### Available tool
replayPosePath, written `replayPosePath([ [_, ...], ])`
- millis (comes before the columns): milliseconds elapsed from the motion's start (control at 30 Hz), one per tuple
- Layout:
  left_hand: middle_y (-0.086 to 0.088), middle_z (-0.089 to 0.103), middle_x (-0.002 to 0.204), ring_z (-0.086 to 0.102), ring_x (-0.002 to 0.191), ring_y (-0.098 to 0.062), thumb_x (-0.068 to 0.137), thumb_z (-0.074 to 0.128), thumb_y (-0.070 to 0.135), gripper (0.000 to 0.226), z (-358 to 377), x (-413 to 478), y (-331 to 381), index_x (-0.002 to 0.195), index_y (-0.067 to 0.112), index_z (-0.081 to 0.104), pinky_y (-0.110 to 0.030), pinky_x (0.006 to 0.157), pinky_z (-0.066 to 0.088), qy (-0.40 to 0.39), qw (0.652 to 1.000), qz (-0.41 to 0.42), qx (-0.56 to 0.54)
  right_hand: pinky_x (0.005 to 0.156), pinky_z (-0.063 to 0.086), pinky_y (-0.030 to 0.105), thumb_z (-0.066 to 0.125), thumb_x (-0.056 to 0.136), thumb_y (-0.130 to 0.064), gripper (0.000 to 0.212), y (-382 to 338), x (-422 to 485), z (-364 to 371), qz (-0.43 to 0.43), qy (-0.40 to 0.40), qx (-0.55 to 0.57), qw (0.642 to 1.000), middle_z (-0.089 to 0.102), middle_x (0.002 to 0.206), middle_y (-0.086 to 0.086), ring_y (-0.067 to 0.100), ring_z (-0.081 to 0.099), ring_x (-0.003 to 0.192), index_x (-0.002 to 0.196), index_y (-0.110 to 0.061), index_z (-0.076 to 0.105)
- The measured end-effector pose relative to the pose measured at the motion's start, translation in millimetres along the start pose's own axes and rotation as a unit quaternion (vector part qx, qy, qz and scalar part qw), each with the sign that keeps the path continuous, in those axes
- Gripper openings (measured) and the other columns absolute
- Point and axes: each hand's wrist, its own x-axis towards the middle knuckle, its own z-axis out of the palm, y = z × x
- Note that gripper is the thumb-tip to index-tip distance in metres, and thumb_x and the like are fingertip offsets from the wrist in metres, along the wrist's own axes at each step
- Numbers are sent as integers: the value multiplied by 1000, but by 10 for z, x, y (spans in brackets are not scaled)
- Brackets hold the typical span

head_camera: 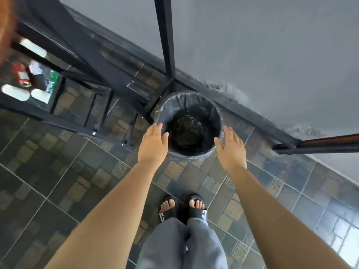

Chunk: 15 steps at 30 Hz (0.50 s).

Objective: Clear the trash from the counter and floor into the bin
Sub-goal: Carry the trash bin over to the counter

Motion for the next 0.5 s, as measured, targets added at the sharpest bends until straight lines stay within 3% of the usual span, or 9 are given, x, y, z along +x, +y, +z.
replayPosePath([
  [333,-1,4,165,15,149,-18,105,39,35,44,1099,963,-661,148,27,42,-34,108,34,62,996,-67,-17,116,25,48,40,100,-50,57,568,1171,904,13,15,-10,1000,8,164,3,30,17,147,153,-38,21],
  [500,-5,25,159,35,141,-21,103,43,36,40,1231,1140,-797,143,36,48,-31,104,35,86,988,-89,-95,114,32,49,41,98,-56,54,654,1442,1009,-4,22,45,999,11,163,-1,25,19,148,149,-48,25],
])
